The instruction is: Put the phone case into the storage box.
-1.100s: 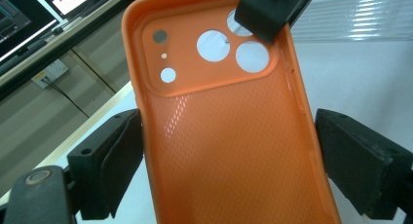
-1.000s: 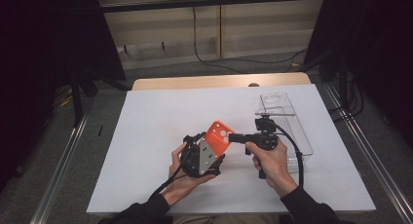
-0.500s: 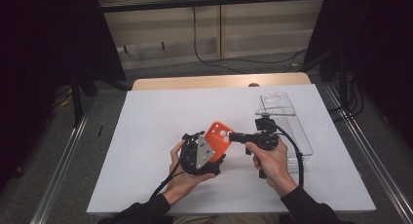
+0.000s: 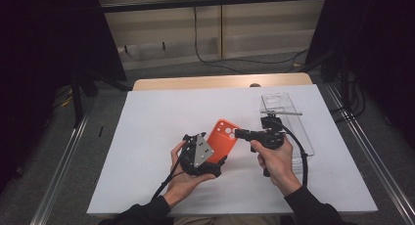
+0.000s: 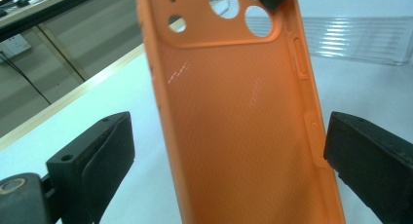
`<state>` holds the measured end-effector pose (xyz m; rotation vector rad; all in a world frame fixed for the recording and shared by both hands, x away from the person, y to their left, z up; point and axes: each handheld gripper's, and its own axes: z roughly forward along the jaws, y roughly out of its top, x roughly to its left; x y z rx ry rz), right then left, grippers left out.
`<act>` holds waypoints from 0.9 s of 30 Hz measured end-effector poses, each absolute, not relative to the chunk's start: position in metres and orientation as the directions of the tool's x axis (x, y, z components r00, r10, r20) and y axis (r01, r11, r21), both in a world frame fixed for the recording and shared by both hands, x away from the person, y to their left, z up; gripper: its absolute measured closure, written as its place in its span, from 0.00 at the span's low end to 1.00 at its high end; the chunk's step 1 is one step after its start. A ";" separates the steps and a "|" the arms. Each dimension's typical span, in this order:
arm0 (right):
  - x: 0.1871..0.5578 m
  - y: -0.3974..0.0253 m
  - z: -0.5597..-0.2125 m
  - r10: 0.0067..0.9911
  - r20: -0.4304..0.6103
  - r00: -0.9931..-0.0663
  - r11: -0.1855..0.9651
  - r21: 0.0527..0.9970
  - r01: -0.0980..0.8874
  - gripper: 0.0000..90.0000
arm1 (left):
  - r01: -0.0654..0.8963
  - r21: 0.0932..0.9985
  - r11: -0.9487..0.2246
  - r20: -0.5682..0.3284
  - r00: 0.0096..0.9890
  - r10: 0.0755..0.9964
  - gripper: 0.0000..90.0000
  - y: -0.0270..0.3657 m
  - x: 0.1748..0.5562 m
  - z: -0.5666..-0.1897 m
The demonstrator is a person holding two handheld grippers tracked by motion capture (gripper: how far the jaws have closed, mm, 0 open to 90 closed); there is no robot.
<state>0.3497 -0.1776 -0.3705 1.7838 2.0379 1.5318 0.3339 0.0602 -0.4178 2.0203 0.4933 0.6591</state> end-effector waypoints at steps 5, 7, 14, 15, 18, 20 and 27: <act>0.349 -0.178 -0.372 0.779 0.522 -0.348 -0.129 0.676 0.725 0.92 | 0.090 0.878 -0.470 0.227 0.787 0.574 0.03 0.067 0.334 -0.414; 0.350 -0.178 -0.372 0.778 0.521 -0.350 -0.128 0.677 0.724 0.92 | 0.100 0.888 -0.449 0.205 0.788 0.581 0.03 0.070 0.334 -0.412; 0.349 -0.181 -0.371 0.787 0.503 -0.357 -0.120 0.693 0.710 0.92 | 0.117 0.914 -0.389 0.170 0.759 0.628 0.03 0.084 0.336 -0.410; 0.349 -0.182 -0.371 0.787 0.503 -0.356 -0.124 0.696 0.708 0.92 | 0.117 0.914 -0.388 0.171 0.756 0.632 0.03 0.086 0.337 -0.411; 0.349 -0.185 -0.370 0.788 0.501 -0.358 -0.130 0.703 0.699 0.92 | 0.110 0.920 -0.376 0.174 0.745 0.644 0.03 0.092 0.338 -0.413; 0.349 -0.187 -0.369 0.791 0.494 -0.361 -0.128 0.711 0.691 0.92 | 0.116 0.926 -0.359 0.161 0.740 0.654 0.03 0.095 0.339 -0.413; 0.348 -0.191 -0.367 0.801 0.474 -0.365 -0.122 0.727 0.676 0.92 | 0.116 0.935 -0.336 0.153 0.722 0.675 0.01 0.102 0.340 -0.414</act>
